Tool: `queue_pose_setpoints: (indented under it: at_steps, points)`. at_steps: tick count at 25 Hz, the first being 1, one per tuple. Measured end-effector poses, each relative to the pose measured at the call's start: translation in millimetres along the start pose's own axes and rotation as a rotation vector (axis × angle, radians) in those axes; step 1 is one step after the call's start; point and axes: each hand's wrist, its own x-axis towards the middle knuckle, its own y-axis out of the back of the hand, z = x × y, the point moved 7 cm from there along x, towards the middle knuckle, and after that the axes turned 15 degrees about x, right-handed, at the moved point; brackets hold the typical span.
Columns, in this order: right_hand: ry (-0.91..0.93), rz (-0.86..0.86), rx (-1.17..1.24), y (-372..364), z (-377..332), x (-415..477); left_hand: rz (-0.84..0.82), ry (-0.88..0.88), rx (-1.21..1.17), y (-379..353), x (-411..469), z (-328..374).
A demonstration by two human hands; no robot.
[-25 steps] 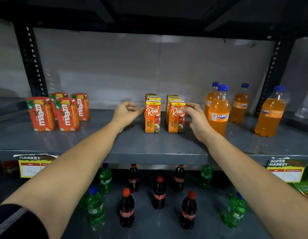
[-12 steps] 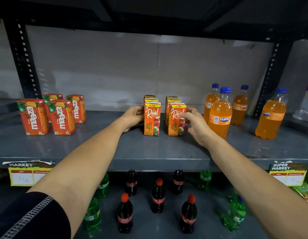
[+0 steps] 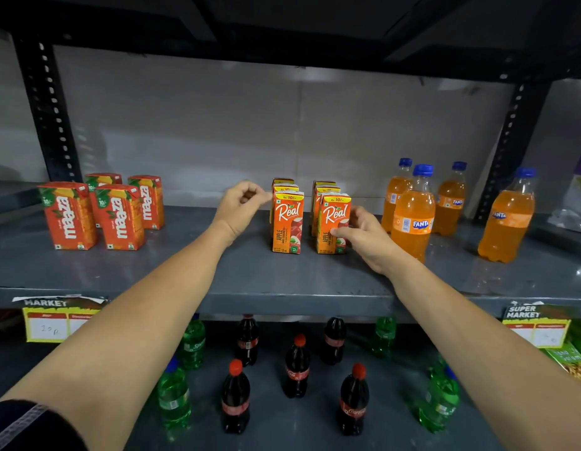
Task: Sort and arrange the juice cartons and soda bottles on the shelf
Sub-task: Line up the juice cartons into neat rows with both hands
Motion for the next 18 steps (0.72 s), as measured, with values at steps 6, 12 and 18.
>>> queue_pose_setpoints:
  at_steps: [6, 12, 18]
  points:
    - [0.003, -0.014, -0.002, -2, -1, -4, -0.237, -0.007, 0.232, -20, -27, 6]
    - [0.023, -0.041, -0.009, -4, -2, -5, -0.248, 0.002, 0.387, -25, -32, 10]
    - [0.04, -0.036, -0.078, -3, -1, -7, -0.233, 0.035, 0.42, -25, -34, 10]
